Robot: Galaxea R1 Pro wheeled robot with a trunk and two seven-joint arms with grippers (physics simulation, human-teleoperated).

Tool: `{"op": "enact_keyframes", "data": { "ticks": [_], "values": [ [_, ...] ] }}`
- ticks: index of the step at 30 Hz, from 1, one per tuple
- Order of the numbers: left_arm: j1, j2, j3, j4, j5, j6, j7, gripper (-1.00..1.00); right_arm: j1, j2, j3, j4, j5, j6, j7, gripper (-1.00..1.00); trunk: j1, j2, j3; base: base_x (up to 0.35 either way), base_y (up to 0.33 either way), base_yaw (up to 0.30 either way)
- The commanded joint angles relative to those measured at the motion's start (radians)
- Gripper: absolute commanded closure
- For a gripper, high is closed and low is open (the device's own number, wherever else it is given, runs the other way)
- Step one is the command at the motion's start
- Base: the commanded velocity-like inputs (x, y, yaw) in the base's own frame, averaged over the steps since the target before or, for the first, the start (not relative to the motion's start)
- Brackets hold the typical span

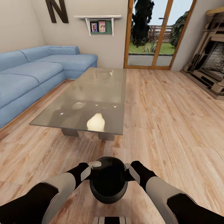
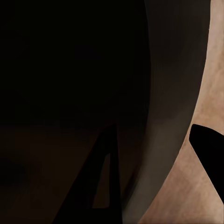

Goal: Place each of the two pumpkins and all three candles from the living room inside a cabinet in the living room (use any cabinet), then make sure every cabinet is closed, and position the cauldron so it is next to a table in the living room.

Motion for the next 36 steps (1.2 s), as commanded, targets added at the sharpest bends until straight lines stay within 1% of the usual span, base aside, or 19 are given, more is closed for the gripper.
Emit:
{"op": "enact_keyframes", "data": {
  "ticks": [1,2,10,11,36],
  "values": [
    [0.001,0.009,-0.030,-0.003,-0.007,0.005,0.009,1.00,0.001,0.000,0.019,0.002,-0.010,0.003,0.002,1.00,0.001,0.000,-0.005,0.000,0.000,0.000],
    [0.001,0.009,-0.030,-0.004,-0.007,0.005,0.009,1.00,0.001,0.000,0.019,0.002,-0.010,0.003,0.002,1.00,0.002,0.000,-0.009,0.000,0.000,0.000],
    [0.001,0.010,-0.030,-0.004,-0.007,0.005,0.009,1.00,0.001,0.000,0.018,0.002,-0.010,0.003,0.002,1.00,0.002,0.000,-0.009,0.000,0.000,0.000],
    [0.001,0.009,-0.030,-0.004,-0.007,0.005,0.009,1.00,0.001,0.000,0.018,0.002,-0.010,0.003,0.002,1.00,0.002,-0.001,-0.013,0.000,0.000,0.000],
    [0.001,0.010,-0.030,-0.004,-0.007,0.005,0.009,1.00,0.001,0.000,0.019,0.002,-0.010,0.003,0.002,1.00,0.002,-0.001,-0.013,0.000,0.000,0.000]
  ]
}}
